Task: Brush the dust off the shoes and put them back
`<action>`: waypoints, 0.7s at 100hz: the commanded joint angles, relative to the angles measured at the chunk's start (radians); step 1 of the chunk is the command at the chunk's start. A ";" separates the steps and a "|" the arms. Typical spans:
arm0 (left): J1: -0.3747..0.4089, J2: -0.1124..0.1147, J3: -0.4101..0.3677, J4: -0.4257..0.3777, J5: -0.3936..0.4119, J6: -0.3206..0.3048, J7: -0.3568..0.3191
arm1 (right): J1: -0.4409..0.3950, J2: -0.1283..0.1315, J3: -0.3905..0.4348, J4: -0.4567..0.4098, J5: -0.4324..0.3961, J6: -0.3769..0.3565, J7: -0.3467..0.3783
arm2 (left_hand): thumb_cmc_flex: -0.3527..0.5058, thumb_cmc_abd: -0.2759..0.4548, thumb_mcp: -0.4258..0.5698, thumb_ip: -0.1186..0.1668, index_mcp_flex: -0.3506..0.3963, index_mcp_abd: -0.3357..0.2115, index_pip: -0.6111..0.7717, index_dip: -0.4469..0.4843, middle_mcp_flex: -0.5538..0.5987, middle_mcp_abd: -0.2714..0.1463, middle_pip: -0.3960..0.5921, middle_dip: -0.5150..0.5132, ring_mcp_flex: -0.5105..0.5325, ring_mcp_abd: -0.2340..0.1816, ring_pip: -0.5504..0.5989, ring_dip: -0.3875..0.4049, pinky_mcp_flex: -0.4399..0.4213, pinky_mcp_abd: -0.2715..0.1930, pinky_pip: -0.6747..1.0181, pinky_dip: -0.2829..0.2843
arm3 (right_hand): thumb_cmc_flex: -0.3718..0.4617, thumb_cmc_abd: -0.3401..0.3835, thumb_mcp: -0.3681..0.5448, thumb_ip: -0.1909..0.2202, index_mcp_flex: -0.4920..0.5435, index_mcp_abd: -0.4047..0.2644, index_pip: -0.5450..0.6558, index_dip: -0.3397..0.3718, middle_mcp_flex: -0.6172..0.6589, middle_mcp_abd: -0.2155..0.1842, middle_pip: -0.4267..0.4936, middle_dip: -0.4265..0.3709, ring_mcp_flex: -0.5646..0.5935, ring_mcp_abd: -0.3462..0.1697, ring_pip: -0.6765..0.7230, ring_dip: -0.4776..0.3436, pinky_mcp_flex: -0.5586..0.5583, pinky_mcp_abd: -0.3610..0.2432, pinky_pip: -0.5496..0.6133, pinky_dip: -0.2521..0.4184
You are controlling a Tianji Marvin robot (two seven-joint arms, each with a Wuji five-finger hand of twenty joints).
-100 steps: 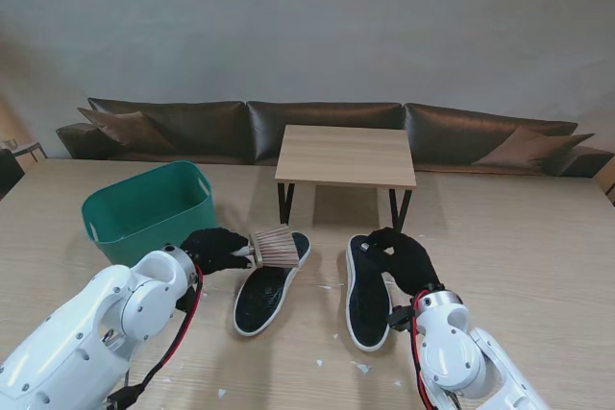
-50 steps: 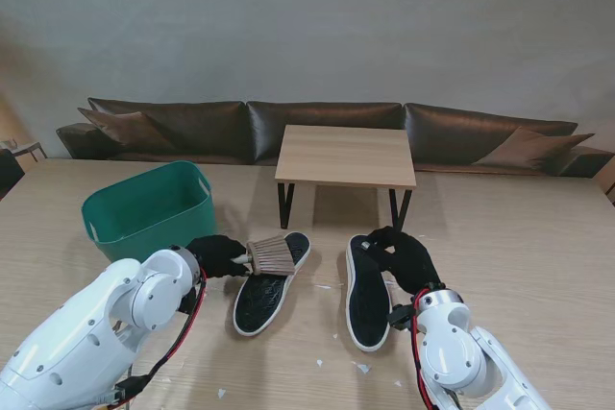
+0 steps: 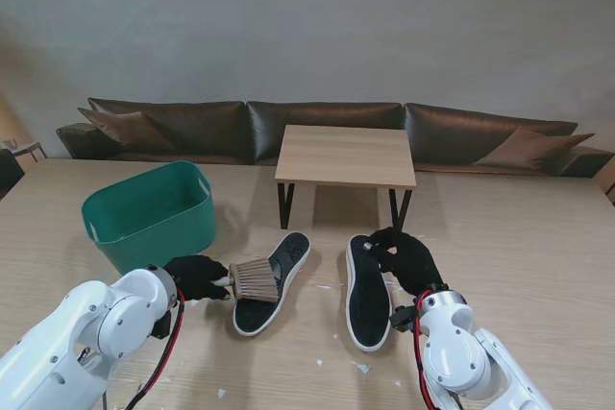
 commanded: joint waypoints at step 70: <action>0.064 0.002 -0.093 -0.162 0.006 -0.104 -0.016 | -0.017 0.000 0.000 -0.022 0.000 0.011 0.021 | 0.109 0.030 0.053 0.032 0.028 -0.013 0.005 0.007 0.051 -0.012 0.019 0.012 0.056 0.021 0.063 0.007 0.005 0.003 0.069 0.019 | -0.008 0.027 -0.001 0.020 -0.020 0.004 0.009 -0.010 -0.040 0.011 0.013 -0.012 -0.009 -0.002 0.012 0.003 -0.190 0.015 -0.017 -0.007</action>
